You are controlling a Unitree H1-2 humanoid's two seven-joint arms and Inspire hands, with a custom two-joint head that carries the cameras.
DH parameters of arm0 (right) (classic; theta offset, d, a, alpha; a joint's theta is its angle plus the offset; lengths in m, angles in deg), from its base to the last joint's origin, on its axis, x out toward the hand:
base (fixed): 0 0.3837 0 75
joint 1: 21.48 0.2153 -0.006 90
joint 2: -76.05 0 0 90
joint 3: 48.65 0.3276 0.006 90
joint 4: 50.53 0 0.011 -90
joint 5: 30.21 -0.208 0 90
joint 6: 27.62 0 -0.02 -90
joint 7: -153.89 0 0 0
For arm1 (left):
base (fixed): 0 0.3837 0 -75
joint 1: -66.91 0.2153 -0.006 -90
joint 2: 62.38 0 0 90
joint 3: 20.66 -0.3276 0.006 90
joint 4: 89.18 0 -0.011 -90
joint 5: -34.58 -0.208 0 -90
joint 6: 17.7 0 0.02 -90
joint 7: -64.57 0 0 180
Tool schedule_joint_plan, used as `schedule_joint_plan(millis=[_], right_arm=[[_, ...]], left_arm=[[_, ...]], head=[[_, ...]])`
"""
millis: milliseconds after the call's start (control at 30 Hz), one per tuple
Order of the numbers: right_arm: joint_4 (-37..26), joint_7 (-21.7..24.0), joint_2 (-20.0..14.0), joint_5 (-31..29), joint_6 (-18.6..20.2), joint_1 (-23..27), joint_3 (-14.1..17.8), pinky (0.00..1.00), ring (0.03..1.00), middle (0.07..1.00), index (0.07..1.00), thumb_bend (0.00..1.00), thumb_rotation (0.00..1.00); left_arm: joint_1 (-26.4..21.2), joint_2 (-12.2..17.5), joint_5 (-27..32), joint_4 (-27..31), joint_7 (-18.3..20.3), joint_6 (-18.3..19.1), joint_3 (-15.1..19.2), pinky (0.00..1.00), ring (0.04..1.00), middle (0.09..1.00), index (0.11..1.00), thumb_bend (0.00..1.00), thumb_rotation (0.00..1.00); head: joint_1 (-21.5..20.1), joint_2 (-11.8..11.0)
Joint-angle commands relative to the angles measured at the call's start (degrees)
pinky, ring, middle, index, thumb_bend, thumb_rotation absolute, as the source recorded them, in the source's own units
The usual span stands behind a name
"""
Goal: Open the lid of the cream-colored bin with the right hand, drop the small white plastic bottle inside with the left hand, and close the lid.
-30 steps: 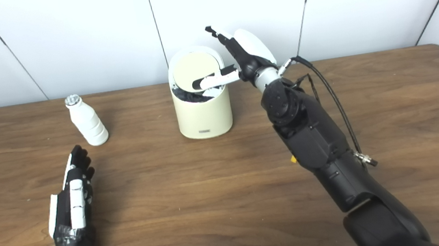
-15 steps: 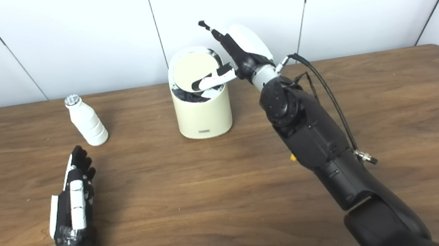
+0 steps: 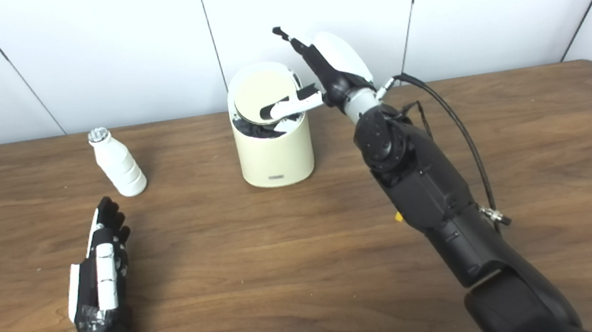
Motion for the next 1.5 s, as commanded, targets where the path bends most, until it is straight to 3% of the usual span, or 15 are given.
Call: schedule_joint_plan(millis=[0,200,300,467,700,833,867,933,1100,1167,1333,1467], right_arm=[[-3.54,-1.27,0.05,-0.68,-0.06,2.45,1.96,0.83,0.913,0.929,0.923,0.76,0.52],[-8.72,-0.94,0.55,-3.98,1.18,0.63,6.66,0.80,0.907,0.938,0.924,0.72,0.58],[-11.88,-0.16,0.44,-5.54,2.54,-1.35,8.31,0.83,0.925,0.947,0.919,0.70,0.57],[-20.76,1.73,-0.04,-7.41,7.11,-8.95,10.44,0.81,0.898,0.920,0.906,0.66,0.59],[-28.00,2.48,-1.00,-10.28,6.66,-19.71,12.52,0.82,0.876,0.907,0.904,0.63,0.66],[-30.23,2.76,-0.06,-17.00,5.01,-25.33,16.05,0.85,0.895,0.916,0.909,0.58,0.75],[-30.75,3.16,0.88,-20.62,5.32,-26.56,17.72,0.91,0.925,0.934,0.920,0.57,0.77],[-31.37,3.51,2.07,-25.11,5.91,-28.04,19.77,0.98,0.961,0.955,0.928,0.58,0.80],[-30.55,3.17,4.83,-34.25,5.41,-31.60,24.11,1.00,0.968,0.963,0.939,0.69,0.87],[-29.79,3.44,6.27,-38.73,4.83,-32.71,25.92,1.00,0.982,0.980,0.957,0.67,0.89],[-29.41,3.10,9.83,-45.69,4.33,-35.16,28.18,1.00,0.999,0.995,0.964,0.65,0.95],[-29.29,2.50,11.36,-47.58,3.85,-36.37,28.11,1.00,1.000,0.998,0.966,0.63,0.96]], left_arm=[[0.69,-0.62,-0.23,-0.25,-0.54,-0.71,-0.50,1.00,1.000,0.984,1.000,0.53,0.88],[0.57,-0.24,-0.41,-0.79,-0.43,-0.75,-0.55,1.00,1.000,0.984,1.000,0.49,0.85],[0.47,-0.06,-0.48,-0.99,-0.41,-0.71,-0.53,1.00,1.000,0.984,1.000,0.48,0.82],[0.14,0.52,0.58,-0.99,0.23,-0.16,-0.46,1.00,1.000,0.988,1.000,0.49,0.78],[-0.34,1.47,0.63,-1.86,0.43,-0.71,-0.11,1.00,1.000,0.994,1.000,0.49,0.74],[-0.56,1.88,0.91,-1.97,0.29,-0.33,0.26,1.00,1.000,0.994,1.000,0.51,0.75],[-0.65,1.99,1.06,-1.98,0.31,-0.27,0.35,1.00,1.000,0.992,1.000,0.50,0.75],[-0.80,2.23,1.29,-2.04,0.39,-0.22,0.48,1.00,1.000,0.993,1.000,0.51,0.75],[-1.13,3.06,2.31,-2.34,0.94,-0.61,0.60,1.00,1.000,0.986,1.000,0.49,0.75],[-1.15,3.30,2.26,-2.37,0.89,-0.58,0.65,1.00,0.999,0.984,1.000,0.51,0.74],[-1.13,3.75,2.71,-2.40,1.08,-0.85,0.79,1.00,0.993,0.976,1.000,0.49,0.73],[-0.98,3.90,2.29,-2.00,0.92,-0.46,0.68,1.00,0.982,0.974,0.995,0.52,0.73]], head=[[-0.08,0.08],[0.28,-0.12],[0.35,-0.28],[0.21,-0.38],[-0.20,-0.51],[-0.75,-0.43],[-0.87,-0.42],[-1.04,-0.41],[-1.28,-0.29],[-1.40,-0.13],[-1.71,0.11],[-1.63,0.13]])
